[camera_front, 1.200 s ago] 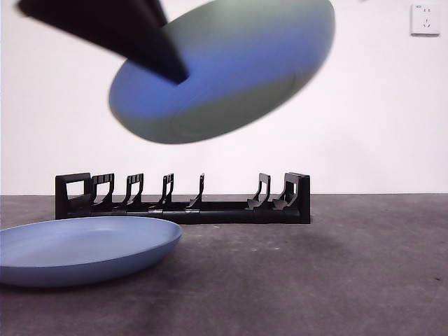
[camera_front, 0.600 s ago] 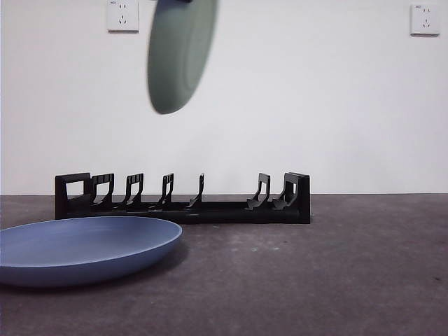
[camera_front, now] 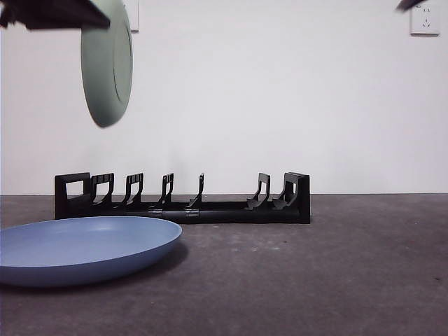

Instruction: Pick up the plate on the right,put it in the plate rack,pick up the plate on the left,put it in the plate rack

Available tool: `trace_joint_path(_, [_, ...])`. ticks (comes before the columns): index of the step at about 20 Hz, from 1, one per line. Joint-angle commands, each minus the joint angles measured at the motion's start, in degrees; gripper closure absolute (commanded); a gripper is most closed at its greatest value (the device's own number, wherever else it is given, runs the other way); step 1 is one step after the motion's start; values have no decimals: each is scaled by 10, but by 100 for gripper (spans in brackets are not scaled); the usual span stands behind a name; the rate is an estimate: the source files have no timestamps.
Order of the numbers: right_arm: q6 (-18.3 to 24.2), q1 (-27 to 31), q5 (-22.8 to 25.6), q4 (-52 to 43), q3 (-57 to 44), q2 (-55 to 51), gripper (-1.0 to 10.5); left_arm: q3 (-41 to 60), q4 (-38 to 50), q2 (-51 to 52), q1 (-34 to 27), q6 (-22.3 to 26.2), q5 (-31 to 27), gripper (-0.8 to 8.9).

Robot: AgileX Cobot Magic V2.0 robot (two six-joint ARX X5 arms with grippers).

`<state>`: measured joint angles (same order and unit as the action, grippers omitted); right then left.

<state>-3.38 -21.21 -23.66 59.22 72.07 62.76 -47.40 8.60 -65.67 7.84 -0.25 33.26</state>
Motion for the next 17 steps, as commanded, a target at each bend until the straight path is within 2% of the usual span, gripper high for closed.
trace_joint_path(1, [-30, -26, -1, -36, -47, 1, 569, -17, 14, -39, -10, 3, 9, 822])
trace_joint_path(5, [-58, -73, 11, -81, -103, 1, 569, -73, 13, -114, -15, 17, 13, 822])
trace_joint_path(8, [-70, -99, 45, -87, -121, 1, 569, -103, 14, -157, -16, 25, 13, 822])
trace_joint_path(11, [-72, -113, 69, -87, -122, 1, 569, -111, 13, -181, -23, 27, 13, 822])
trace_joint_path(17, [-79, -122, 87, -101, -122, 1, 570, -111, 13, -220, -23, 44, 12, 822])
